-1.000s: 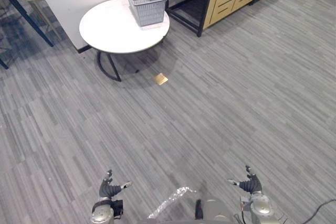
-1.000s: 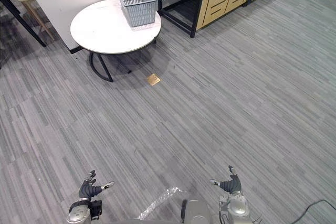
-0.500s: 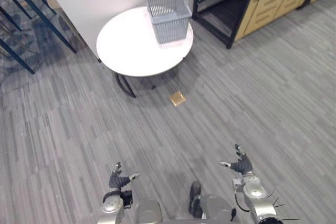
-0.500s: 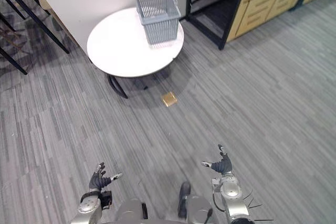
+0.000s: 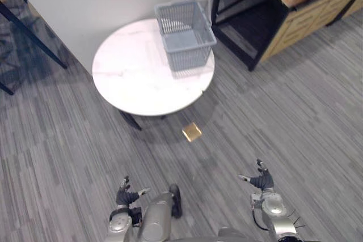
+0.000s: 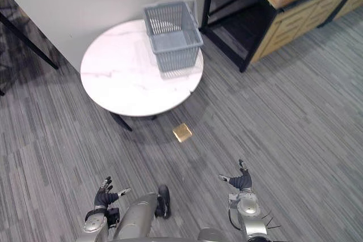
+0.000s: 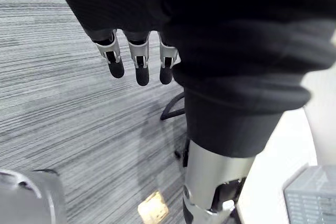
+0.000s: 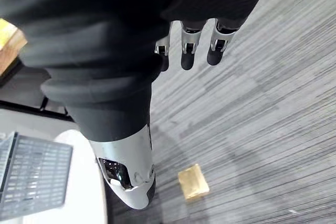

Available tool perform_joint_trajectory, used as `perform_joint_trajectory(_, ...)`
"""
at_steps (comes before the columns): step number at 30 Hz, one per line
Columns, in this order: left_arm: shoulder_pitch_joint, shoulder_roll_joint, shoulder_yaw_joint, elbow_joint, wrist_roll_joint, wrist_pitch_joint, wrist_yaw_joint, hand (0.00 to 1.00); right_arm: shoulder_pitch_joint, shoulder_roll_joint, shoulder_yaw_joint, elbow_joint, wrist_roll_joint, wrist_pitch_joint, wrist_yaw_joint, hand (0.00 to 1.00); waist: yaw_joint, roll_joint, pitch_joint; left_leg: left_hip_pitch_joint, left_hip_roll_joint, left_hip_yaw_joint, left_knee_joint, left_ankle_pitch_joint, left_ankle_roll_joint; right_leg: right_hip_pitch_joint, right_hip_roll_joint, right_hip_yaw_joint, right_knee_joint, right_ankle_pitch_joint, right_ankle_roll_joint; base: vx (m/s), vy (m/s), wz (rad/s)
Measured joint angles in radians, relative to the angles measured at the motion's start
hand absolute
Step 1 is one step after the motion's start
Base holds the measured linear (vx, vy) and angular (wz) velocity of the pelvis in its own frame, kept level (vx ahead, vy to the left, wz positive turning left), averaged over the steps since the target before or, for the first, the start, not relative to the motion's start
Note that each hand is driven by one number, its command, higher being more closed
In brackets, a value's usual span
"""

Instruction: Pick vegetable in the basket

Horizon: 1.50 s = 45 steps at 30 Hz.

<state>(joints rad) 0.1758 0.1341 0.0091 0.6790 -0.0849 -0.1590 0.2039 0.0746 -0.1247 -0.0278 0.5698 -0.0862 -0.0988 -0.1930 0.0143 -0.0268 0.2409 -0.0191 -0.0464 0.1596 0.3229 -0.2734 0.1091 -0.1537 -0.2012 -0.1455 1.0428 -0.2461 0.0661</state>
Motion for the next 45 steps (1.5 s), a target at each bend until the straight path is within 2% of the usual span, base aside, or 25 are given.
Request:
perform_joint_trajectory(2, -0.013, 0.006, -0.017, 0.006, 0.010, 0.000, -0.005, 0.00, -0.004, -0.005, 0.015, -0.013, -0.003, -0.004, 0.000, 0.00, -0.018, 0.027, -0.003, 0.117, 0.034, -0.040, -0.073, 0.001, -0.001, -0.122, 0.064, -0.048, -0.188, -0.049, -0.037, 0.63, -0.055, 0.69)
perform_joint_trajectory(3, -0.029, 0.004, -0.017, 0.020, 0.015, 0.000, -0.005, 0.00, -0.006, -0.004, 0.016, -0.013, -0.002, -0.005, 0.000, 0.00, -0.030, 0.036, -0.002, 0.150, 0.057, -0.063, -0.080, 0.001, -0.002, -0.159, 0.109, -0.042, -0.380, -0.031, -0.030, 0.69, -0.111, 0.79)
perform_joint_trajectory(4, -0.036, 0.004, -0.017, 0.028, 0.018, -0.001, -0.006, 0.00, -0.006, -0.003, 0.017, -0.013, -0.002, -0.005, -0.001, 0.00, -0.036, 0.037, -0.002, 0.166, 0.066, -0.077, -0.084, 0.000, -0.004, -0.168, 0.127, -0.034, -0.495, -0.002, -0.022, 0.47, -0.107, 0.84)
perform_joint_trajectory(5, -0.041, 0.007, -0.018, 0.035, 0.020, -0.001, -0.006, 0.00, 0.000, -0.001, 0.017, -0.018, -0.002, -0.004, -0.001, 0.00, -0.049, 0.025, -0.008, 0.192, 0.071, -0.082, -0.098, -0.003, -0.033, -0.171, 0.150, -0.012, -0.679, 0.081, -0.007, 0.47, -0.139, 0.86)
perform_joint_trajectory(6, -0.037, 0.013, -0.019, 0.039, 0.022, -0.002, -0.006, 0.00, 0.020, -0.002, 0.019, -0.051, -0.002, -0.004, -0.002, 0.00, -0.053, 0.002, -0.017, 0.232, 0.062, -0.086, -0.111, -0.029, -0.101, -0.165, 0.158, 0.028, -0.854, 0.262, -0.004, 0.62, -0.200, 0.91)
perform_joint_trajectory(7, -0.038, 0.004, -0.019, 0.054, 0.028, -0.002, -0.007, 0.00, 0.036, -0.006, 0.016, -0.075, -0.003, -0.003, -0.003, 0.00, -0.056, 0.007, -0.023, 0.262, 0.077, -0.105, -0.110, -0.057, -0.142, -0.160, 0.166, 0.051, -0.826, 0.355, -0.069, 0.72, -0.230, 0.42)
perform_joint_trajectory(8, -0.042, -0.011, -0.018, 0.067, 0.032, -0.001, -0.008, 0.00, 0.028, -0.016, 0.016, -0.089, -0.003, 0.006, -0.004, 0.00, -0.035, 0.042, -0.033, 0.261, 0.121, -0.104, -0.097, -0.053, -0.157, -0.174, 0.195, 0.044, -0.779, 0.329, -0.081, 0.59, -0.209, 0.19)
perform_joint_trajectory(10, -0.037, -0.017, -0.018, 0.069, 0.042, -0.003, -0.007, 0.00, 0.030, -0.011, 0.015, -0.195, -0.007, 0.009, -0.005, 0.00, -0.046, 0.054, -0.038, 0.234, 0.136, -0.131, -0.029, -0.013, -0.215, -0.177, 0.197, 0.015, -0.717, 0.246, -0.094, 0.50, -0.203, 0.29)
perform_joint_trajectory(11, -0.040, -0.020, -0.017, 0.074, 0.054, -0.002, -0.008, 0.00, 0.033, -0.008, 0.026, -0.265, -0.025, 0.008, -0.007, 0.00, -0.058, 0.059, -0.038, 0.203, 0.153, -0.145, 0.048, 0.026, -0.223, -0.145, 0.195, -0.014, -0.716, 0.212, -0.104, 0.55, -0.243, 0.69)
perform_joint_trajectory(13, -0.038, -0.040, -0.016, 0.069, 0.061, -0.002, -0.008, 0.00, 0.054, -0.001, 0.050, -0.369, -0.065, 0.004, -0.024, 0.00, -0.053, 0.059, -0.037, 0.129, 0.175, -0.153, 0.261, 0.131, -0.251, -0.043, 0.194, -0.048, -0.776, 0.189, -0.113, 0.41, -0.188, 0.69)
perform_joint_trajectory(14, -0.032, -0.054, -0.018, 0.066, 0.064, -0.004, -0.008, 0.00, 0.060, 0.003, 0.069, -0.432, -0.087, -0.009, -0.033, 0.00, -0.049, 0.058, -0.037, 0.064, 0.219, -0.113, 0.415, 0.109, -0.240, 0.037, 0.198, -0.068, -0.836, 0.187, -0.117, 0.33, -0.147, 0.56)
perform_joint_trajectory(15, -0.026, -0.064, -0.020, 0.066, 0.080, -0.004, -0.008, 0.00, 0.060, 0.004, 0.081, -0.489, -0.115, -0.015, -0.050, 0.00, -0.045, 0.057, -0.038, 0.005, 0.255, -0.051, 0.483, 0.072, -0.219, 0.098, 0.199, -0.084, -0.881, 0.186, -0.118, 0.30, -0.129, 0.44)
perform_joint_trajectory(16, -0.023, -0.067, -0.023, 0.066, 0.081, -0.004, -0.007, 0.00, 0.059, 0.004, 0.087, -0.510, -0.128, -0.020, -0.056, 0.00, -0.040, 0.055, -0.040, -0.019, 0.261, -0.030, 0.481, 0.059, -0.199, 0.114, 0.197, -0.086, -0.899, 0.184, -0.122, 0.25, -0.098, 0.18)
perform_joint_trajectory(17, -0.019, -0.066, -0.043, 0.064, 0.088, -0.004, -0.007, 0.00, 0.041, -0.002, 0.097, -0.533, -0.168, -0.033, -0.073, 0.00, -0.026, 0.055, -0.045, -0.065, 0.262, -0.006, 0.425, 0.035, -0.160, 0.132, 0.194, -0.084, -0.923, 0.183, -0.122, 0.16, -0.051, -0.01)
perform_joint_trajectory(18, -0.016, -0.064, -0.049, 0.063, 0.095, -0.004, -0.007, 0.00, 0.030, -0.003, 0.102, -0.538, -0.185, -0.033, -0.079, 0.00, -0.021, 0.056, -0.046, -0.086, 0.256, -0.005, 0.375, 0.029, -0.149, 0.136, 0.193, -0.083, -0.931, 0.183, -0.122, 0.17, -0.023, -0.11)
perform_joint_trajectory(19, -0.013, -0.064, -0.049, 0.063, 0.098, -0.003, -0.006, 0.00, 0.005, -0.009, 0.105, -0.542, -0.221, -0.033, -0.090, 0.00, -0.016, 0.058, -0.046, -0.108, 0.241, -0.011, 0.238, 0.029, -0.151, 0.140, 0.189, -0.078, -0.933, 0.184, -0.117, 0.18, 0.038, -0.16)
perform_joint_trajectory(20, -0.008, -0.065, -0.051, 0.063, 0.099, -0.003, -0.006, 0.00, 0.000, -0.020, 0.108, -0.551, -0.254, -0.033, -0.095, 0.00, -0.001, 0.065, -0.049, -0.107, 0.223, -0.022, 0.072, 0.081, -0.184, 0.141, 0.191, -0.070, -0.932, 0.180, -0.100, 0.15, 0.042, -0.16)
perform_joint_trajectory(21, -0.004, -0.066, -0.056, 0.063, 0.099, -0.004, -0.005, 0.00, 0.002, -0.032, 0.109, -0.559, -0.271, -0.032, -0.097, 0.00, -0.001, 0.079, -0.052, -0.108, 0.221, -0.026, 0.007, 0.152, -0.192, 0.143, 0.200, -0.070, -0.932, 0.177, -0.094, 0.18, 0.109, -0.12)
perform_joint_trajectory(22, 0.002, -0.062, -0.067, 0.069, 0.101, -0.004, -0.005, 0.00, -0.001, -0.051, 0.112, -0.562, -0.303, -0.030, -0.101, 0.00, -0.001, 0.093, -0.052, -0.095, 0.226, -0.031, -0.037, 0.184, -0.197, 0.153, 0.214, -0.063, -0.930, 0.169, -0.081, 0.14, 0.118, -0.03)
perform_joint_trajectory(24, 0.004, -0.044, -0.085, 0.073, 0.102, -0.004, -0.005, 0.00, -0.014, -0.062, 0.130, -0.565, -0.342, -0.029, -0.112, 0.00, 0.001, 0.075, -0.057, -0.065, 0.201, -0.020, -0.106, 0.195, -0.190, 0.147, 0.194, -0.050, -0.931, 0.167, -0.067, 0.12, 0.107, -0.09)
perform_joint_trajectory(26, 0.009, -0.038, -0.086, 0.079, 0.117, -0.004, -0.005, 0.00, -0.079, -0.084, 0.178, -0.563, -0.391, -0.029, -0.116, 0.00, 0.002, 0.073, -0.058, -0.025, 0.175, 0.009, -0.198, 0.227, -0.178, 0.141, 0.173, -0.025, -0.945, 0.174, -0.052, 0.04, 0.062, -0.25)
perform_joint_trajectory(29, 0.005, -0.020, -0.097, 0.079, 0.125, -0.005, -0.005, 0.00, -0.179, -0.112, 0.232, -0.531, -0.433, -0.030, -0.118, 0.00, 0.001, 0.077, -0.060, -0.011, 0.149, 0.023, -0.274, 0.261, -0.168, 0.119, 0.163, -0.013, -0.961, 0.185, -0.036, 0.03, 0.069, -0.12)
perform_joint_trajectory(36, 0.000, 0.012, -0.135, 0.085, 0.124, -0.019, -0.005, 0.00, -0.468, -0.206, 0.318, -0.270, -0.515, -0.016, -0.137, 0.00, 0.009, 0.087, -0.053, -0.029, 0.131, 0.018, -0.361, 0.305, -0.163, 0.073, 0.161, -0.023, -0.979, 0.190, -0.033, 0.06, 0.016, 0.03)
perform_joint_trajectory(41, -0.001, 0.011, -0.137, 0.085, 0.115, -0.035, 0.004, 0.00, -0.702, -0.334, 0.339, -0.044, -0.550, 0.017, -0.140, 0.00, 0.015, 0.135, -0.004, -0.066, 0.124, -0.013, -0.370, 0.322, -0.159, 0.049, 0.155, -0.044, -0.980, 0.192, -0.034, 0.03, -0.001, 0.17)
perform_joint_trajectory(45, -0.002, 0.003, -0.137, 0.085, 0.101, -0.049, 0.019, 0.00, -0.842, -0.424, 0.339, 0.092, -0.556, 0.047, -0.166, 0.00, 0.024, 0.161, 0.030, -0.107, 0.117, -0.030, -0.394, 0.353, -0.156, 0.006, 0.150, -0.061, -0.982, 0.203, -0.037, -0.03, 0.003, 0.15)
